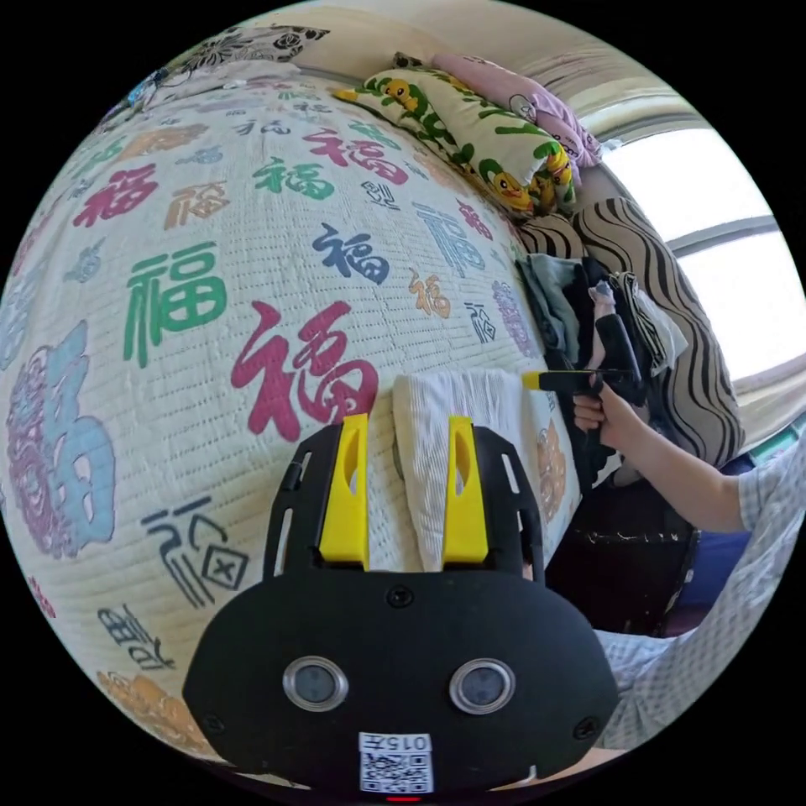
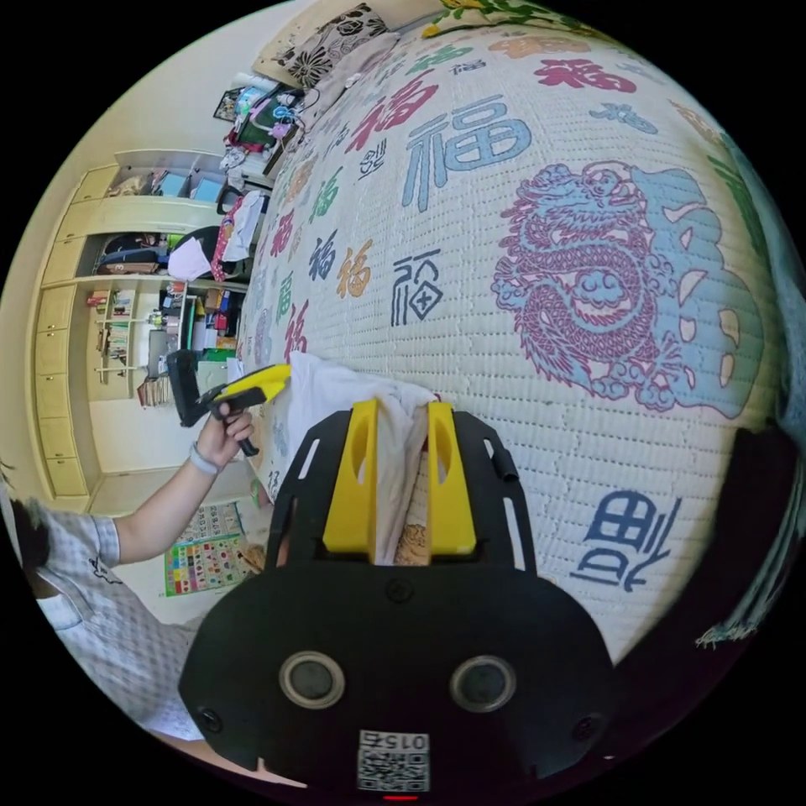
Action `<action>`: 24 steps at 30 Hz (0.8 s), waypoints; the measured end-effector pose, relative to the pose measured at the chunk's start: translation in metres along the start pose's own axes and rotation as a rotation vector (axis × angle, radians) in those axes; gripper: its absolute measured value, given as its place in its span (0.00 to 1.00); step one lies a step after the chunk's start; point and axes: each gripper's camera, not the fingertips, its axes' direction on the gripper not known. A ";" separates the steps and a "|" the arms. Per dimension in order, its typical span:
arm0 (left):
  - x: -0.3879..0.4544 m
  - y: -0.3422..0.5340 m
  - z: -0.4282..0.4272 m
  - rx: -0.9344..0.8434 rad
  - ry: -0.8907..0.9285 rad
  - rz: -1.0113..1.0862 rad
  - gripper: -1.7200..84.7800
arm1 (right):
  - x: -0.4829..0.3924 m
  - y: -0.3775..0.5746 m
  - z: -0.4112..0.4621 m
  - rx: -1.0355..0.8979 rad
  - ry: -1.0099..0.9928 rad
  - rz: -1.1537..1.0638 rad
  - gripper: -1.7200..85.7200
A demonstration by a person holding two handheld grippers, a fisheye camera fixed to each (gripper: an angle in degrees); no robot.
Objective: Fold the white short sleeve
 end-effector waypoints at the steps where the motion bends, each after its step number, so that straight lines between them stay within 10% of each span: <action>1: -0.004 -0.002 -0.006 -0.020 0.016 -0.014 0.17 | 0.001 0.000 0.007 -0.008 -0.014 0.003 0.12; 13: -0.016 0.024 -0.114 -0.054 0.214 0.051 0.05 | -0.025 0.017 0.078 0.012 -0.101 -0.071 0.07; 24: 0.003 0.155 -0.353 0.355 0.287 0.140 0.02 | -0.172 0.077 0.116 0.049 -0.156 -0.376 0.06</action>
